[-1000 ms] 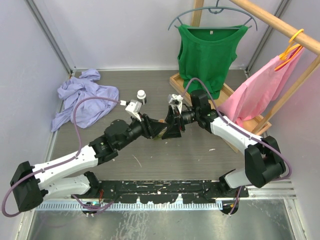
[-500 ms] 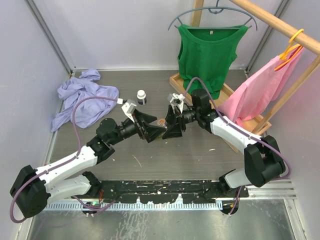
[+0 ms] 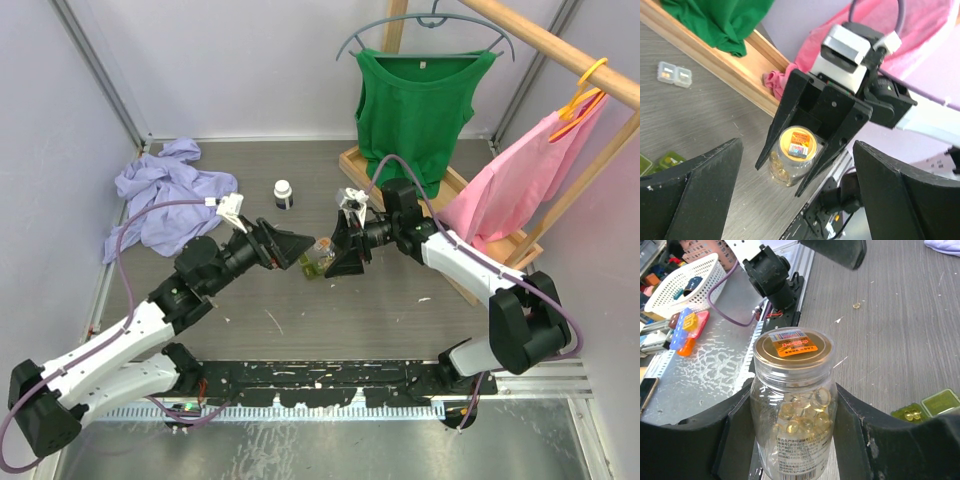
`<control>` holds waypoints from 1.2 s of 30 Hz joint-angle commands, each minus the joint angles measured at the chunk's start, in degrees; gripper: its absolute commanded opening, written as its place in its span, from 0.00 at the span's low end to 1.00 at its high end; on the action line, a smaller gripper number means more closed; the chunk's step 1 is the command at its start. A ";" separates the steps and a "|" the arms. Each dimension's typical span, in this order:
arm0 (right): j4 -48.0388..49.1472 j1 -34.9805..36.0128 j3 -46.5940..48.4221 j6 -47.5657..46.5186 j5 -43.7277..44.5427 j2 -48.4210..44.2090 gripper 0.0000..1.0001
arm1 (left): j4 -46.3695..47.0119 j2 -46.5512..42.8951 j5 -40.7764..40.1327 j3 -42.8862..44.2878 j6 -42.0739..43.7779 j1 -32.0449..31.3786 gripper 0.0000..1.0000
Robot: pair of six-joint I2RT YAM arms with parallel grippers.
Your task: Sort the pills into containers
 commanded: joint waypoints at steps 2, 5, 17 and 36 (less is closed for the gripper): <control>-3.31 -0.05 3.23 -5.17 2.69 -0.96 0.01 | -15.17 -0.30 -20.08 9.78 0.18 -7.87 0.93; -4.02 -0.08 3.36 -5.90 3.21 -0.96 0.01 | -24.22 2.88 -35.08 15.66 3.61 -16.16 0.93; -4.98 -0.13 3.61 -6.74 3.61 -0.97 0.01 | -30.85 16.53 -39.41 26.40 -3.31 -18.06 0.90; -5.25 -0.10 3.69 -6.96 4.25 -1.02 0.01 | -28.72 19.89 -35.45 25.81 -7.24 -18.05 0.55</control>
